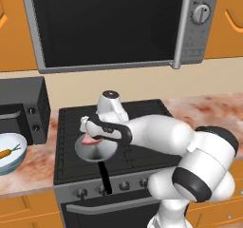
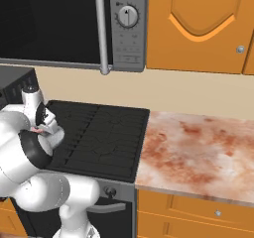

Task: Place the steak on the plate and place the carrot on the same plate.

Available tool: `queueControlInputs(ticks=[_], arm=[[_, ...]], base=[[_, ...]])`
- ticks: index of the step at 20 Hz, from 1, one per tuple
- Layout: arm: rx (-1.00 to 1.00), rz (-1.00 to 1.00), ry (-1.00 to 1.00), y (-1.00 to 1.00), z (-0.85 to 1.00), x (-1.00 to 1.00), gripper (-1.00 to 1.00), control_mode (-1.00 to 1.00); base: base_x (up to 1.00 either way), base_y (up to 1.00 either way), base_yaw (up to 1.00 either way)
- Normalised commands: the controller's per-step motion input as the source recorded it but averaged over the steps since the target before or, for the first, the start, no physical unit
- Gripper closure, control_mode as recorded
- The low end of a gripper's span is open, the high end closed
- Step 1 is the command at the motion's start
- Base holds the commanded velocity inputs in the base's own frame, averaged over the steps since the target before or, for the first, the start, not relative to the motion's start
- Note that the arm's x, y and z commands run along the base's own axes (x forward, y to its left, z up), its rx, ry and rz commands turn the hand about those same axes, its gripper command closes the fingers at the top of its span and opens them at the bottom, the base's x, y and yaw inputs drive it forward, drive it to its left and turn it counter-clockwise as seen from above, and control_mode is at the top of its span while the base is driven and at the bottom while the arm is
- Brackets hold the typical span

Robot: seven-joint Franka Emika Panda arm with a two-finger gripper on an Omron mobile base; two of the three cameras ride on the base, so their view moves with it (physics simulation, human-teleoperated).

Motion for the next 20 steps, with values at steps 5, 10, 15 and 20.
queueControlInputs(ticks=[5, 10, 15, 20], arm=[[0.0, -0.04, 0.0, -0.36, 0.17, -0.35, 1.0, -1.0], [0.0, -0.05, 0.0, -0.77, 0.26, -0.64, 1.0, -1.0], [0.0, -0.06, 0.0, -0.77, 0.08, -0.56, 1.0, -1.0], [0.0, -0.08, 0.0, -0.92, 0.16, -0.51, 1.0, -1.0]], base=[[0.0, 0.0, 0.0], [0.0, 0.0, 0.0], [0.0, 0.0, 0.0], [0.0, 0.0, 0.0]])
